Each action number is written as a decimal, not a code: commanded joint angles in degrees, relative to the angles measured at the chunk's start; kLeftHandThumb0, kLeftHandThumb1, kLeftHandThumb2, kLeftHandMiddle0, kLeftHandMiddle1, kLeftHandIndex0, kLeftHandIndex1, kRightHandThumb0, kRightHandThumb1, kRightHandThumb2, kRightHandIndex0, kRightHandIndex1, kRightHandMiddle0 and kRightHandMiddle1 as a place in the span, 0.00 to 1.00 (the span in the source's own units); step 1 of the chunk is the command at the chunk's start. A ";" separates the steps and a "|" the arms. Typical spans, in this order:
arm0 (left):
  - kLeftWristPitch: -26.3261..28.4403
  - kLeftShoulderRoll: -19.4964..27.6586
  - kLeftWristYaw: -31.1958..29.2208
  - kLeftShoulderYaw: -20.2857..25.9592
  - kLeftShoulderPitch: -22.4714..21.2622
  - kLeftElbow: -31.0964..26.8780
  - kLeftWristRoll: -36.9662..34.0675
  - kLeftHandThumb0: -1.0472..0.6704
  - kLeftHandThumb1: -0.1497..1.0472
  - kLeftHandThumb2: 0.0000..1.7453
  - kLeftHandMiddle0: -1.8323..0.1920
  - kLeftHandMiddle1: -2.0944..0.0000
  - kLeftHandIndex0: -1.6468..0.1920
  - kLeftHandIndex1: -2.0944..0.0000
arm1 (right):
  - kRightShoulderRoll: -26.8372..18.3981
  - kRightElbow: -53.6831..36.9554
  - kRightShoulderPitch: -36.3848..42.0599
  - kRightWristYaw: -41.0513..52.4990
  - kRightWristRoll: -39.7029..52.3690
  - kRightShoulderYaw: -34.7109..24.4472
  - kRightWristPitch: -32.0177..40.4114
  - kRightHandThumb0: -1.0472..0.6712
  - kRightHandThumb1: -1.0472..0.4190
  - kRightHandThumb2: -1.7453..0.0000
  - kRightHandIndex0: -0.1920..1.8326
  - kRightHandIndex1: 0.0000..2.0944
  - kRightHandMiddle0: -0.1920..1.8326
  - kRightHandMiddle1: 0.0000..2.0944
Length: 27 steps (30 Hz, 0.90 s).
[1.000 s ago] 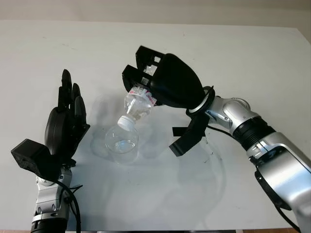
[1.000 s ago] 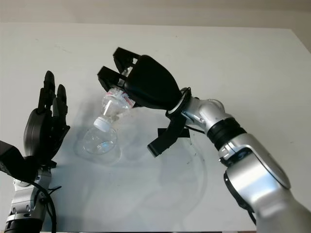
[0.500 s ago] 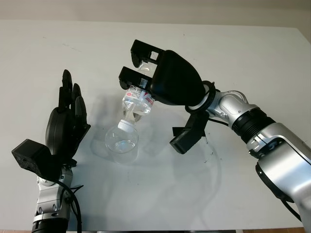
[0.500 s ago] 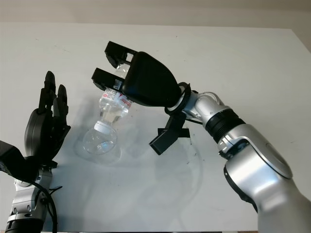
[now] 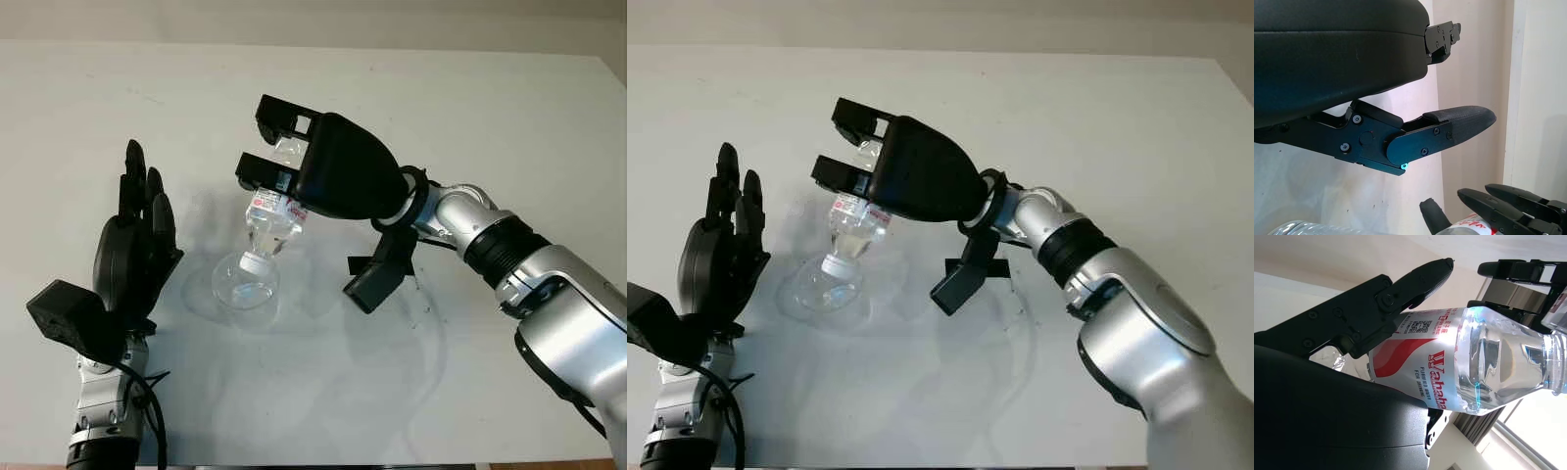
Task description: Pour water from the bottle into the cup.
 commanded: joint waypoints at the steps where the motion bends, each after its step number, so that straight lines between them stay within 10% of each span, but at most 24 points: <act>1: -0.68 -0.42 0.32 -0.36 -0.29 0.30 0.50 0.17 1.00 0.39 1.00 1.00 1.00 1.00 | -0.36 -1.12 -2.28 -0.82 0.15 0.10 0.00 0.32 0.07 0.97 0.66 1.00 0.38 0.69; 8: -1.12 -0.41 0.17 -0.34 -0.67 1.04 0.16 0.16 1.00 0.39 1.00 1.00 1.00 1.00 | 0.36 0.23 -1.80 -0.60 3.39 -1.28 -2.66 0.31 0.07 0.97 0.66 1.00 0.39 0.70; 13: -1.23 -0.49 0.22 -0.24 -0.78 1.23 0.07 0.16 1.00 0.39 1.00 1.00 1.00 1.00 | 1.55 3.02 -0.12 5.96 15.18 -6.81 -9.86 0.35 0.00 0.89 0.72 1.00 0.62 0.99; 18: -0.76 -0.53 -0.18 -0.20 -0.56 0.72 -0.54 0.16 1.00 0.39 1.00 1.00 1.00 1.00 | 4.73 4.63 5.01 35.88 47.85 -20.29 -20.84 0.41 0.00 0.84 0.71 1.00 0.61 1.00; 27: -0.74 -0.33 -0.55 -0.12 0.56 -0.09 -0.82 0.17 1.00 0.39 1.00 1.00 1.00 1.00 | 9.48 -14.94 16.20 76.43 93.47 -39.61 14.02 0.40 0.00 0.77 0.70 1.00 0.57 1.00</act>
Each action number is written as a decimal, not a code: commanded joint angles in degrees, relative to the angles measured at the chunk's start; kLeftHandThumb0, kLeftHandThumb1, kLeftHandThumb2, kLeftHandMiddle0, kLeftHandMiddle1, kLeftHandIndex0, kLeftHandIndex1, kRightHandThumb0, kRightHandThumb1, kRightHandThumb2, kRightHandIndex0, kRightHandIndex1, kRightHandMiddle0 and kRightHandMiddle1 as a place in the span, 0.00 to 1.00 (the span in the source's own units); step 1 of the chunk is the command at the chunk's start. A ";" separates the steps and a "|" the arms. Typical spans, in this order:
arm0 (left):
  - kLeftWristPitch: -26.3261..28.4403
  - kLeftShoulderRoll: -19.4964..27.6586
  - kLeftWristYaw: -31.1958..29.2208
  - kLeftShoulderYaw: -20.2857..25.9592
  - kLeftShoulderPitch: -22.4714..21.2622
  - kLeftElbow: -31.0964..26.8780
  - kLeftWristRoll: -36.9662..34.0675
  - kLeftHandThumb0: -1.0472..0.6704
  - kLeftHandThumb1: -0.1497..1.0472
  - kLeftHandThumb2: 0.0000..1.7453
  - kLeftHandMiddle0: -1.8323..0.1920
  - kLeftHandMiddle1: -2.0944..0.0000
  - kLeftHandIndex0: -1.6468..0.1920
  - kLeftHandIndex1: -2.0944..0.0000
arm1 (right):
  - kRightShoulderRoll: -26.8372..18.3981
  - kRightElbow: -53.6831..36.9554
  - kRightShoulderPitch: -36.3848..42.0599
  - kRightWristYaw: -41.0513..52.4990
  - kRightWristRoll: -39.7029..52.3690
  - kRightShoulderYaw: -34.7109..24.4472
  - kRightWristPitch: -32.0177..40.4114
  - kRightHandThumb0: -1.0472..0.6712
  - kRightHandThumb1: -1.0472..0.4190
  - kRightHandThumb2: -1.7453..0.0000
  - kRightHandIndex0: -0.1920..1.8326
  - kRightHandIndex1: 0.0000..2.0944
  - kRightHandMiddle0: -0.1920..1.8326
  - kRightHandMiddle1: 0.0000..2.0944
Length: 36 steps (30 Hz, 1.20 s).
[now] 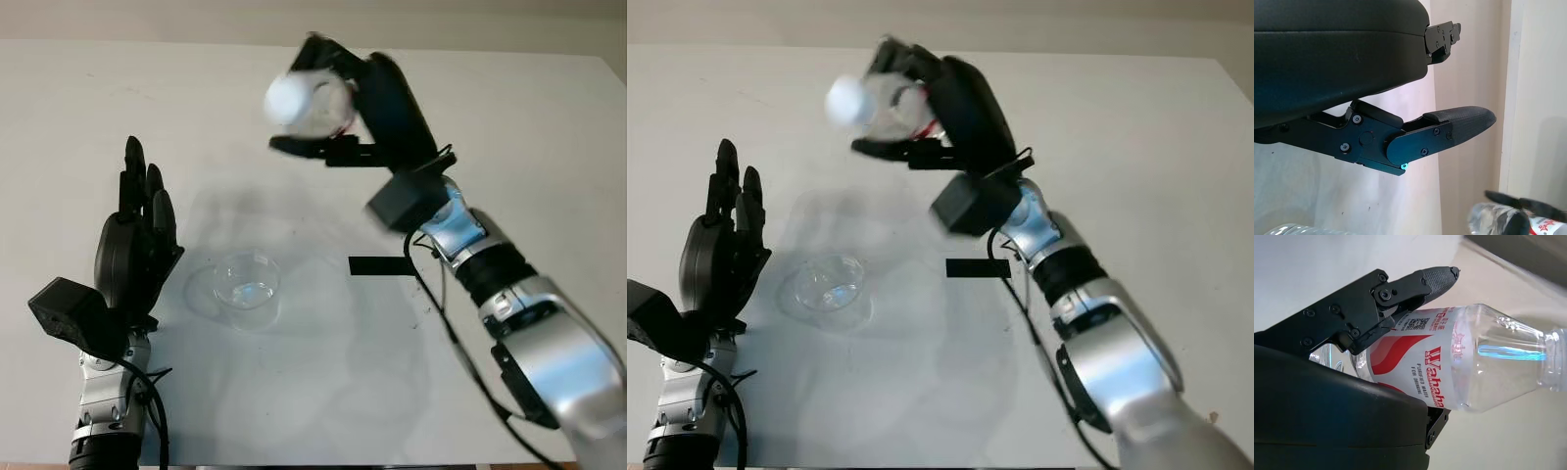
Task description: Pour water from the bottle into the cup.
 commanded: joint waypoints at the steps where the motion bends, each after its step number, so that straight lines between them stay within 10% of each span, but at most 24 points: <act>1: -0.23 -0.09 -0.47 0.01 1.53 -0.90 -0.29 0.17 1.00 0.39 1.00 1.00 1.00 1.00 | 0.59 -9.11 4.57 5.68 8.68 -6.45 11.46 0.40 0.00 0.76 0.70 1.00 0.55 1.00; 11: -0.35 0.27 -1.88 0.52 1.43 0.02 -1.06 0.17 1.00 0.41 1.00 1.00 1.00 1.00 | -0.14 -27.62 15.43 16.69 19.63 -16.09 42.61 0.40 0.00 0.72 0.71 1.00 0.58 1.00; 36: -2.40 1.51 -3.97 1.41 1.16 0.95 -1.35 0.19 1.00 0.44 1.00 1.00 1.00 1.00 | -3.24 -48.92 30.73 18.68 5.69 -14.25 49.82 0.38 0.00 0.70 0.70 1.00 0.53 1.00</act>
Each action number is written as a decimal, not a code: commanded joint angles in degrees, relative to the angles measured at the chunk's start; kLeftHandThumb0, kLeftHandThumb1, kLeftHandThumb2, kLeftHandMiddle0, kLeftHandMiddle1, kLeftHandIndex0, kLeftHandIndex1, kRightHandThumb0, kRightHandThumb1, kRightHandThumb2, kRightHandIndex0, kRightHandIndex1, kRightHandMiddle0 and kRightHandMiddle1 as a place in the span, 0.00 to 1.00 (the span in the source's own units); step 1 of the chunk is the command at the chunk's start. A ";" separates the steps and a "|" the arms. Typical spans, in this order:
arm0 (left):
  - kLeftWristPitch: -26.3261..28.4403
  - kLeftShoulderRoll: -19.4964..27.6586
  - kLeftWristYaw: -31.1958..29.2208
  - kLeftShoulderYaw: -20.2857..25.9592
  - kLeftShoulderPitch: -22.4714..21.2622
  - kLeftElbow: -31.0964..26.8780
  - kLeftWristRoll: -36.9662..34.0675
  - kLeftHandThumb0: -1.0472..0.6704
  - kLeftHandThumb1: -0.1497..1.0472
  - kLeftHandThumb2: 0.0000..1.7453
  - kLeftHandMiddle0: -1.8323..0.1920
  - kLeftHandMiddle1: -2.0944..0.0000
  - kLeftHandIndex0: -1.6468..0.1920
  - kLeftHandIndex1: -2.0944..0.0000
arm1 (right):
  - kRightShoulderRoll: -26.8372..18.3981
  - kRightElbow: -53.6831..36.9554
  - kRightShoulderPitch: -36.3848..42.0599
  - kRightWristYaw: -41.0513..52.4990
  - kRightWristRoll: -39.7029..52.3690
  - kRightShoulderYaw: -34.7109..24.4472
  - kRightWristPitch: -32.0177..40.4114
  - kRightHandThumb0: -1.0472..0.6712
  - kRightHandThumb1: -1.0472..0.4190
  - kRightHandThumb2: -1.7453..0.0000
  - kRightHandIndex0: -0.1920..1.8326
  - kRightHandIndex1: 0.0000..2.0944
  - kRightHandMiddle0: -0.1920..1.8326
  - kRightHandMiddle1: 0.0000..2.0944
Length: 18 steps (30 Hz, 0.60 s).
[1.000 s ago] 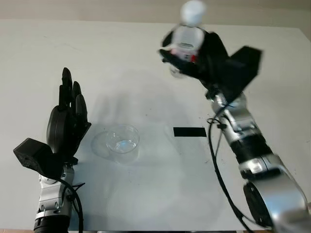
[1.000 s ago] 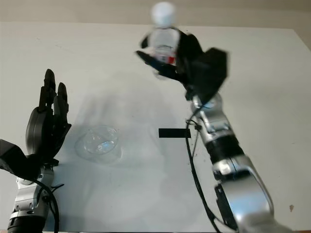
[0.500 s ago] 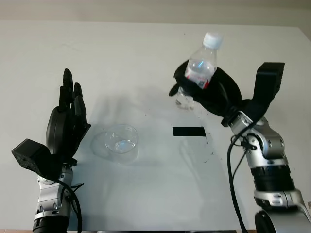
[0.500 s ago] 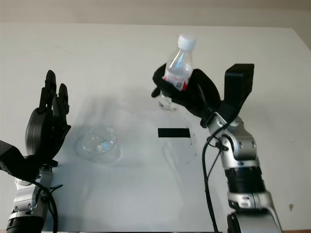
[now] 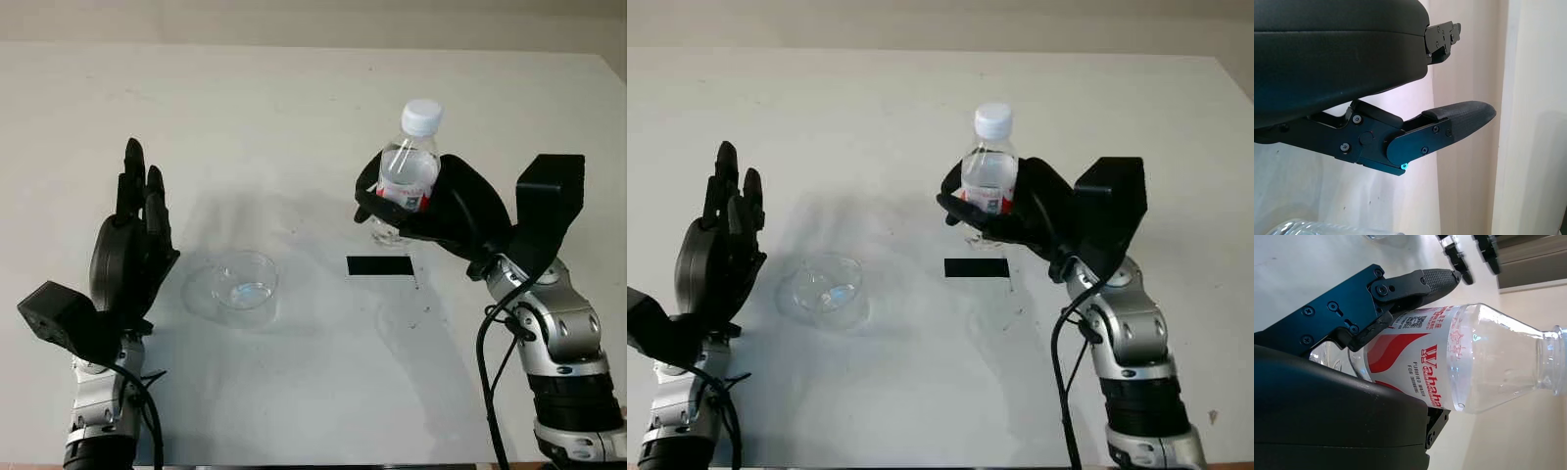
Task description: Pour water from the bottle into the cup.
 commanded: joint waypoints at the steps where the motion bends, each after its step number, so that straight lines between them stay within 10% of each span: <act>1: -0.77 0.61 -0.42 0.19 0.67 0.21 0.25 0.19 1.00 0.44 1.00 1.00 1.00 1.00 | 0.75 -0.54 0.50 -0.53 -0.59 0.07 0.02 0.38 0.00 0.70 0.70 1.00 0.54 1.00; 18: 0.95 1.30 -0.58 0.47 0.95 -1.67 -0.44 0.19 1.00 0.44 1.00 1.00 1.00 1.00 | 4.97 5.99 0.37 -2.98 -2.91 -1.30 -2.65 0.37 0.00 0.71 0.71 1.00 0.58 1.00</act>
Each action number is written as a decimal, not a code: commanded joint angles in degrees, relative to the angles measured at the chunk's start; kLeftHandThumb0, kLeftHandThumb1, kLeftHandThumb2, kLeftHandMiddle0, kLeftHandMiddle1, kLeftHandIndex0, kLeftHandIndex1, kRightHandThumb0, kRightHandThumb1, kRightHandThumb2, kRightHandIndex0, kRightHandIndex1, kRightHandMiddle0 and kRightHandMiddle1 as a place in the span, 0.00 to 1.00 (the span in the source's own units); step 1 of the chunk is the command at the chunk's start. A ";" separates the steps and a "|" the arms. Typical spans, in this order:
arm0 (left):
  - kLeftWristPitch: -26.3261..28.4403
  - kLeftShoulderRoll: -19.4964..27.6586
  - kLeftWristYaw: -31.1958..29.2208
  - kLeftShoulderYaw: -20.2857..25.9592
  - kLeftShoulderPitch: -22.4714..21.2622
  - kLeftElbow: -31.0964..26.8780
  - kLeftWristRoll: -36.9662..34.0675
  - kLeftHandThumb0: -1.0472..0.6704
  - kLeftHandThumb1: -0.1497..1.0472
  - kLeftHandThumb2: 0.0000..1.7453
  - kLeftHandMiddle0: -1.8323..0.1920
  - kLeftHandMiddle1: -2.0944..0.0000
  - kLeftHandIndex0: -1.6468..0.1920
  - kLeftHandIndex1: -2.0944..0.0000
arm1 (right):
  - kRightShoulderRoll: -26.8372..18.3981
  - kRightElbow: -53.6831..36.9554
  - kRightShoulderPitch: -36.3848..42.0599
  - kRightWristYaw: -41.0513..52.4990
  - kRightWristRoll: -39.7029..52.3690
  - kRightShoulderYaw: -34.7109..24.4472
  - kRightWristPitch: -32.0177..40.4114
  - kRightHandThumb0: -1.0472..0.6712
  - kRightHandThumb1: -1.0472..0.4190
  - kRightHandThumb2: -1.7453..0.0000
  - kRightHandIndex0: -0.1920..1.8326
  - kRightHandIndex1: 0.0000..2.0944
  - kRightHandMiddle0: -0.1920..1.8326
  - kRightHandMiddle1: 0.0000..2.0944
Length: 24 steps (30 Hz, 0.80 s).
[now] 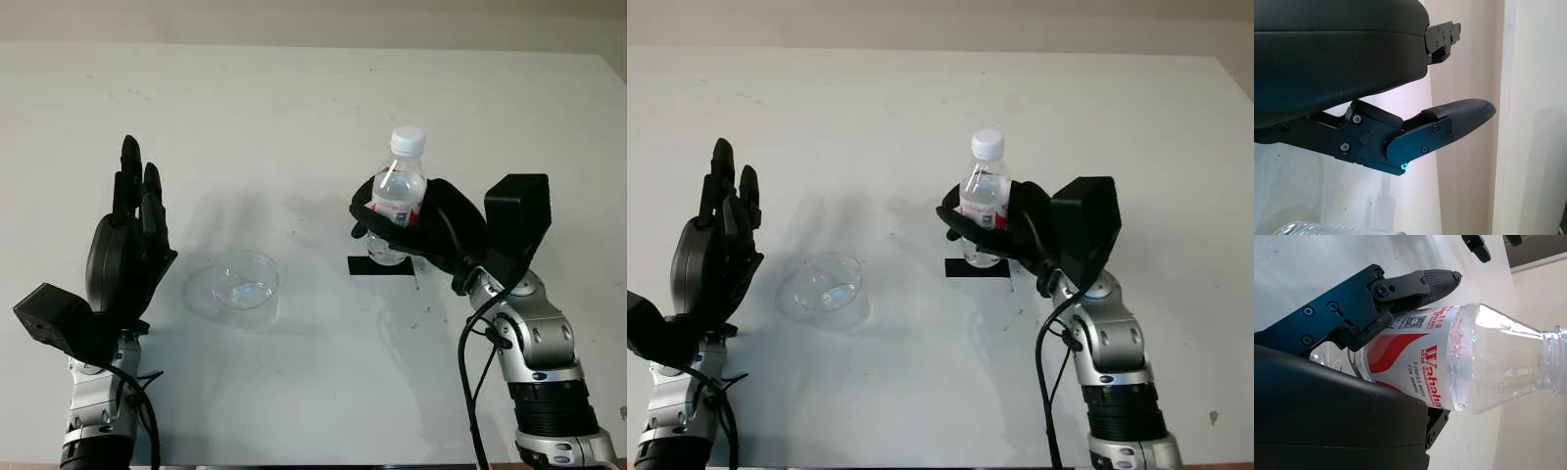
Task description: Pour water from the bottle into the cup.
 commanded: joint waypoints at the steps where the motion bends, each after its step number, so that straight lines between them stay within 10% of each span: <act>1: 0.34 0.50 0.04 0.36 0.76 -1.05 -0.20 0.19 1.00 0.44 1.00 1.00 1.00 1.00 | 0.32 -0.03 0.01 -0.60 -0.65 -0.63 -1.49 0.36 0.00 0.71 0.71 1.00 0.58 1.00; 24: 0.78 0.23 0.49 -0.08 0.56 -1.48 0.21 0.18 1.00 0.43 1.00 1.00 1.00 1.00 | 0.12 -2.79 6.76 0.29 -9.64 3.09 -17.11 0.37 0.00 0.74 0.64 1.00 0.48 1.00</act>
